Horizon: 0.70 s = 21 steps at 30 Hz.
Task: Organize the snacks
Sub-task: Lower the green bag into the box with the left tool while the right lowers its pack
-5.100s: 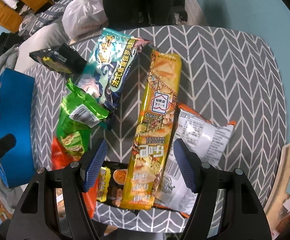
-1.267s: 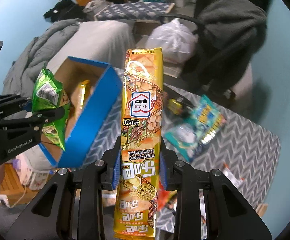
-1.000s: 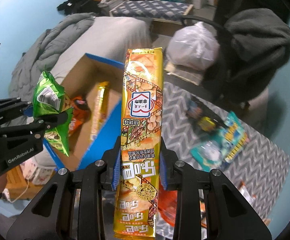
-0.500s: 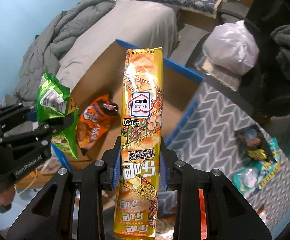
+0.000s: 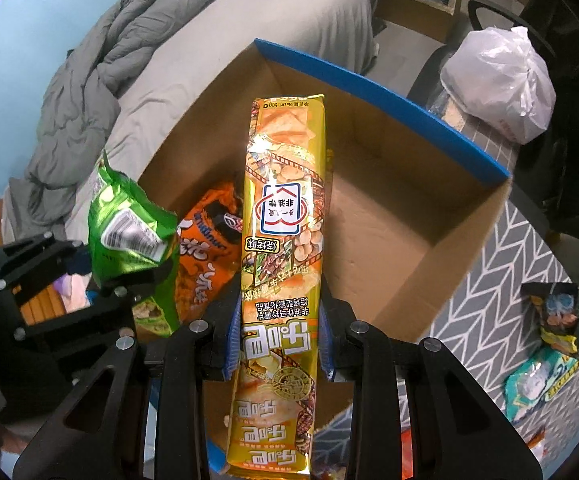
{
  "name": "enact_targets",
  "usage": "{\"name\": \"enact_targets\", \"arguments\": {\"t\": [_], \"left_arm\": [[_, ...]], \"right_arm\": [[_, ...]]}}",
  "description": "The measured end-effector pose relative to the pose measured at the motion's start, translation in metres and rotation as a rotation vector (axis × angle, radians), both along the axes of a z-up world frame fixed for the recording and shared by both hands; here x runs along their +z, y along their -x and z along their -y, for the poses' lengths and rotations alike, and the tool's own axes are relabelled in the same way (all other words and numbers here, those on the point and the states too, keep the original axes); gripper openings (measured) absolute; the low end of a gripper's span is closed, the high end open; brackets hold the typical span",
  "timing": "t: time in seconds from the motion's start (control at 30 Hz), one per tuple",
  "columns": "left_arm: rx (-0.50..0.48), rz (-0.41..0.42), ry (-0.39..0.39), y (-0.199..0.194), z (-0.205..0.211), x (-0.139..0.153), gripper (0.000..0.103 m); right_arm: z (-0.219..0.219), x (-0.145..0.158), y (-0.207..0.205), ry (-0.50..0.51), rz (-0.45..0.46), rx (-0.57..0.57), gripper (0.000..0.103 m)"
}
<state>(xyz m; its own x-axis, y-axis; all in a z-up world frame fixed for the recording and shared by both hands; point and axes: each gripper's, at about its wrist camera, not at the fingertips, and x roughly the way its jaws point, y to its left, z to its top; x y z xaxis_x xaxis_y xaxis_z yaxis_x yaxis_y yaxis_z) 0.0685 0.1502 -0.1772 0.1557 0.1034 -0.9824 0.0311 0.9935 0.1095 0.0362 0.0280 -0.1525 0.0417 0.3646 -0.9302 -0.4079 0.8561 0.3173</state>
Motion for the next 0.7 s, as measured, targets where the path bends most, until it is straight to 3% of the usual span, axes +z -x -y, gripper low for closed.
{"name": "enact_targets", "arguments": {"t": [0.17, 0.23, 0.3, 0.37, 0.7], "left_arm": [[0.012, -0.016, -0.013, -0.002, -0.002, -0.004, 0.031], [0.009, -0.009, -0.009, -0.002, -0.001, -0.003, 0.049], [0.011, 0.013, -0.019, -0.001, 0.000, 0.002, 0.057], [0.007, 0.023, -0.022, 0.001, 0.001, 0.006, 0.057], [0.004, 0.031, 0.000, 0.010, 0.012, 0.029, 0.063]], "right_arm": [[-0.003, -0.002, -0.005, 0.011, 0.007, -0.011, 0.037], [-0.003, 0.002, -0.005, 0.013, 0.025, -0.018, 0.038], [-0.002, 0.005, -0.006, 0.003, 0.035, -0.012, 0.049], [0.001, 0.009, -0.005, 0.019, 0.059, -0.014, 0.055], [0.036, 0.029, 0.002, 0.017, 0.092, -0.079, 0.066]]}}
